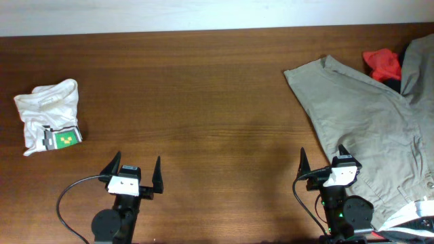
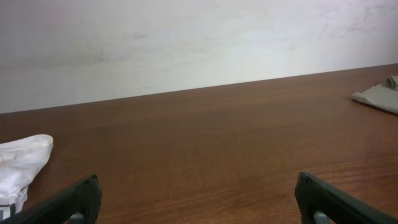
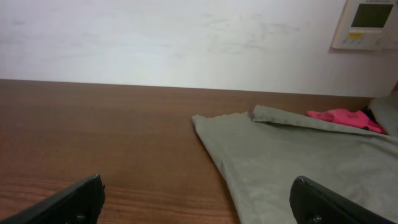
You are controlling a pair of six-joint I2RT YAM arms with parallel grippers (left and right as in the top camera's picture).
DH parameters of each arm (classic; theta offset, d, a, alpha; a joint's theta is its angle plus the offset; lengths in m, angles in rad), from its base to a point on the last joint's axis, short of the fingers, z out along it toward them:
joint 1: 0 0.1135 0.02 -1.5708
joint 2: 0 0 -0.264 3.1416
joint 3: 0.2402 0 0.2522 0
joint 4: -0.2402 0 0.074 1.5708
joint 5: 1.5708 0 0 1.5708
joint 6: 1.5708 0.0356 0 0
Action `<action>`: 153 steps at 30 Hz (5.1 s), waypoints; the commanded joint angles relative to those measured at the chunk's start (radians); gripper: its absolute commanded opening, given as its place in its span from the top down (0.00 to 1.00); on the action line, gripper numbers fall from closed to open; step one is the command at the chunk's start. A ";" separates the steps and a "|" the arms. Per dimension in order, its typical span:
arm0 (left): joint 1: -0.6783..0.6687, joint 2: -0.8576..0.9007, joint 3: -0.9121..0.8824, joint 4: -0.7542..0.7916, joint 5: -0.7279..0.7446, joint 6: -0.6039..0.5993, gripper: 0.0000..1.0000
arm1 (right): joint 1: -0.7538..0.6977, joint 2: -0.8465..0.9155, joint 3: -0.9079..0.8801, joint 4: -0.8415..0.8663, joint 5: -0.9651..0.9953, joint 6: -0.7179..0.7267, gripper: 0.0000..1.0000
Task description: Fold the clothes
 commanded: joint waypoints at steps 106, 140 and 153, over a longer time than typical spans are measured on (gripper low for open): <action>-0.183 1.739 0.625 0.376 0.114 -1.199 0.99 | 0.324 1.386 1.427 -0.985 0.179 0.185 0.01; -0.618 1.740 0.901 -0.726 0.360 -0.999 0.99 | 0.156 1.386 1.427 -1.055 0.179 0.188 0.01; 0.331 1.739 1.541 -0.928 -0.021 -0.566 0.16 | 0.156 1.387 1.427 -1.067 0.179 0.189 0.01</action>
